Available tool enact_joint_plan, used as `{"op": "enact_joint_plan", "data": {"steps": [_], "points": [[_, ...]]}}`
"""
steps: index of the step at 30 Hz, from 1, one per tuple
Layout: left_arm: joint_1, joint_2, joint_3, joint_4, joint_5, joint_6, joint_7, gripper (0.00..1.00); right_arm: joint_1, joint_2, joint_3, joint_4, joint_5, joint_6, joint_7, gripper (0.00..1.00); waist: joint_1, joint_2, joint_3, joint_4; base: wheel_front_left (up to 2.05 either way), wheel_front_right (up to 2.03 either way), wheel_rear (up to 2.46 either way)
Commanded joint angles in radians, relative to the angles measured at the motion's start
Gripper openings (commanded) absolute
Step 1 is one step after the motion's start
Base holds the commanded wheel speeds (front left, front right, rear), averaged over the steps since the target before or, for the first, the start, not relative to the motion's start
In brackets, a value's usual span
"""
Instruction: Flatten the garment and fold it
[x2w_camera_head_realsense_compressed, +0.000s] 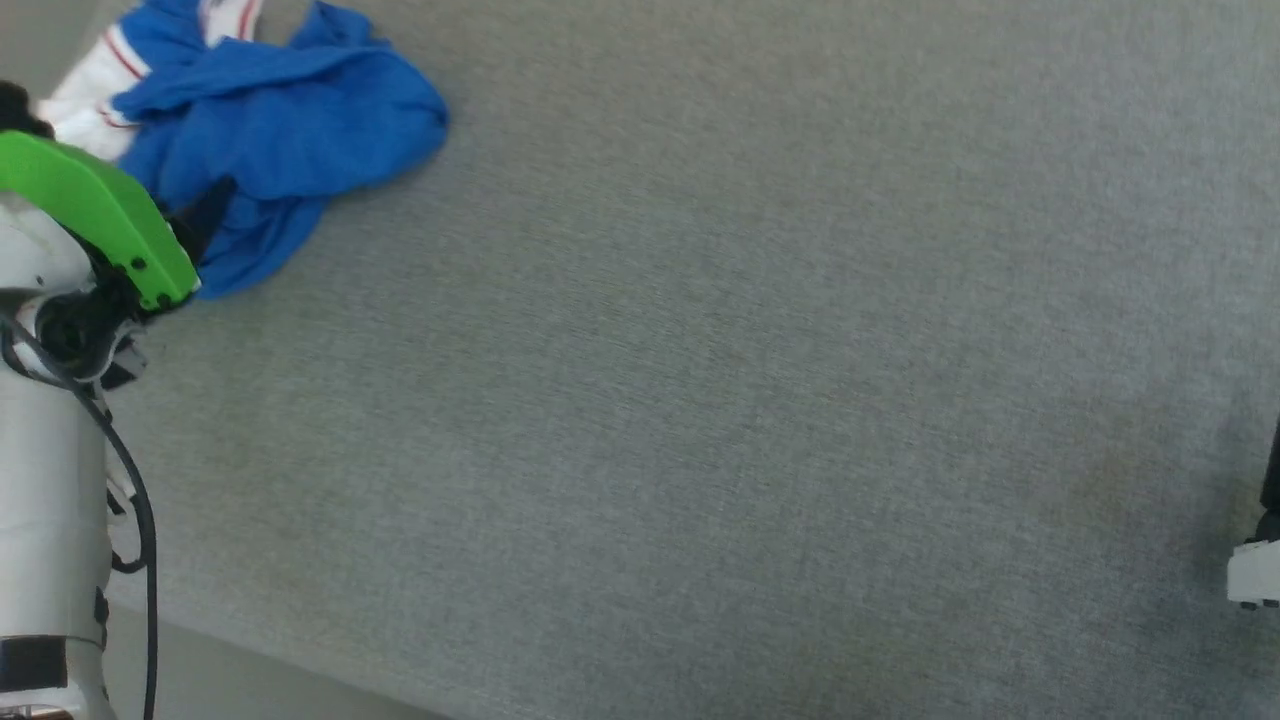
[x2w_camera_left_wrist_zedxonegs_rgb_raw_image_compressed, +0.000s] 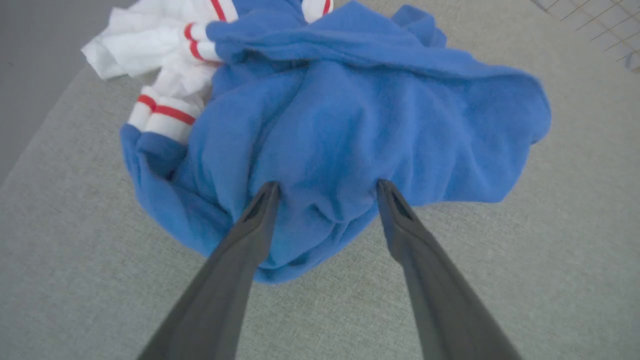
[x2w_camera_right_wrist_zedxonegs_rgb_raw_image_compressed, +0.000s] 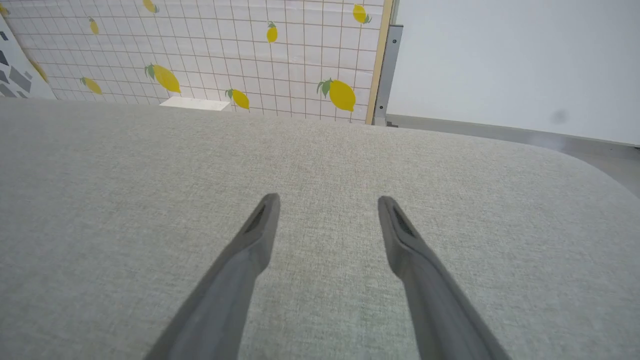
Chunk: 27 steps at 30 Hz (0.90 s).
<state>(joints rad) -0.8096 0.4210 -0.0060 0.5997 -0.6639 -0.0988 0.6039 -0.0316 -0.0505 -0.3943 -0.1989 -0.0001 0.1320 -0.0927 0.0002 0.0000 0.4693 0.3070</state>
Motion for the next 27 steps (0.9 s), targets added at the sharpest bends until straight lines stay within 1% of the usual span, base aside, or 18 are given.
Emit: {"op": "enact_joint_plan", "data": {"steps": [1,3,6,9,10,11,13,16,20,22,24,27], "points": [[-0.008,0.0,-0.002,0.02,-0.011,0.008,0.025,1.0,-0.004,0.0,-0.003,-0.015,-0.003,-0.001,0.006,1.0,-0.0002,0.0,0.073,-0.057,0.0,0.0,0.0],[-0.001,-0.003,-0.008,0.054,-0.018,0.02,0.064,1.0,-0.002,0.0,-0.009,-0.03,0.0,-0.001,0.013,1.0,-0.0002,0.0,0.08,-0.055,0.0,0.0,0.0],[0.012,-0.015,-0.029,0.101,-0.021,0.025,0.114,1.0,0.001,0.0,-0.015,-0.046,0.003,-0.001,0.021,1.0,-0.0002,0.0,0.089,-0.05,0.0,0.0,0.0],[0.016,-0.021,-0.043,0.123,-0.019,0.021,0.124,1.0,0.002,0.0,-0.014,-0.053,0.003,-0.001,0.027,1.0,-0.0002,0.0,0.093,-0.042,0.0,0.0,0.0],[0.013,-0.015,-0.05,0.12,-0.007,0.016,0.098,0.39,0.002,0.0,-0.012,-0.054,0.002,-0.001,0.028,1.0,-0.0002,0.0,0.093,-0.039,0.0,0.0,0.0],[0.01,-0.007,-0.053,0.114,0.007,0.011,0.059,0.0,0.001,0.0,-0.009,-0.055,0.002,-0.001,0.03,1.0,-0.0002,0.0,0.092,-0.038,0.0,0.0,0.0],[0.003,0.015,-0.061,0.108,0.045,0.004,-0.038,0.0,0.001,0.0,-0.002,-0.054,0.001,-0.001,0.031,1.0,-0.0002,0.0,0.086,-0.033,0.0,0.0,0.0],[-0.029,0.036,-0.038,0.114,0.074,0.008,-0.205,0.0,-0.001,0.0,0.011,-0.04,0.002,-0.001,0.027,1.0,-0.0002,0.0,0.063,-0.027,0.0,0.0,0.0],[-0.107,0.048,-0.012,0.113,0.085,0.002,-0.376,0.0,-0.001,0.0,0.031,-0.002,0.011,-0.001,0.015,1.0,-0.0002,0.0,0.012,-0.023,0.0,0.0,0.0],[-0.157,0.05,-0.006,0.098,0.087,-0.004,-0.44,0.0,-0.003,0.0,0.045,0.025,0.02,-0.001,0.002,1.0,-0.0002,0.0,-0.025,-0.025,0.0,0.0,0.0],[-0.203,0.053,-0.022,0.067,0.1,-0.012,-0.488,0.0,-0.006,0.0,0.058,0.057,0.031,-0.001,-0.012,1.0,-0.0002,0.0,-0.067,-0.032,0.0,0.0,0.0],[-0.266,0.033,-0.06,-0.001,0.099,-0.023,-0.523,0.0,-0.005,0.0,0.075,0.112,0.059,-0.001,-0.04,1.0,-0.0002,0.0,-0.139,-0.051,0.0,0.0,0.0]]}}
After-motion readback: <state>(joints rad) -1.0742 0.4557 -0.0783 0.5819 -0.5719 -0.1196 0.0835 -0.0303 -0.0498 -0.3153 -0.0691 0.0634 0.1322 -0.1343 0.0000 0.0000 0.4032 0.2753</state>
